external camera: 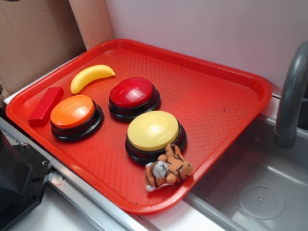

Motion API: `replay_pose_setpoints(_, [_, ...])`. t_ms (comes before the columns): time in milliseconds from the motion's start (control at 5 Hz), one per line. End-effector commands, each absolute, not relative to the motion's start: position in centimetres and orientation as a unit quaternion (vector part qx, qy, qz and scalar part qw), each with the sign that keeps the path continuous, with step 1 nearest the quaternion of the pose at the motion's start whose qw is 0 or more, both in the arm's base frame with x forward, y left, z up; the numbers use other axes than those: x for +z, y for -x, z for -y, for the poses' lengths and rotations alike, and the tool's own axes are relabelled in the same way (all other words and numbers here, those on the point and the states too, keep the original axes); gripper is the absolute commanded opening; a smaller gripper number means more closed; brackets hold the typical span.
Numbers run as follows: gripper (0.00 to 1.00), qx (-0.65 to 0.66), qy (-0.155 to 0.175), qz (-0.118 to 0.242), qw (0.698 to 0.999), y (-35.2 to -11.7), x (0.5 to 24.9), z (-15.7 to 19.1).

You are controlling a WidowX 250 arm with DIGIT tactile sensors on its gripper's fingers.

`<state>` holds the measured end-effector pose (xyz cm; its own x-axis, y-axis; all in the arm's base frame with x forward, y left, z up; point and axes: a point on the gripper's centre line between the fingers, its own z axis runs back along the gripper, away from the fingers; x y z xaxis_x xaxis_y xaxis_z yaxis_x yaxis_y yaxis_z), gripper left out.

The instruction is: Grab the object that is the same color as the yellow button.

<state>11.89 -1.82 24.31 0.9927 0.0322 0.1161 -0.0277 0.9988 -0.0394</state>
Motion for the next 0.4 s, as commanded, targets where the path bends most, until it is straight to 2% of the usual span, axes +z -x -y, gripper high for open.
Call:
replay_pose_setpoints(0, [1.00,0.015,0.019,0.058,0.998,-11.9,24.3,1.8])
replay_pose_setpoints(200, [1.00,0.007,-0.005,0.071,0.997,-13.4,22.0,0.0])
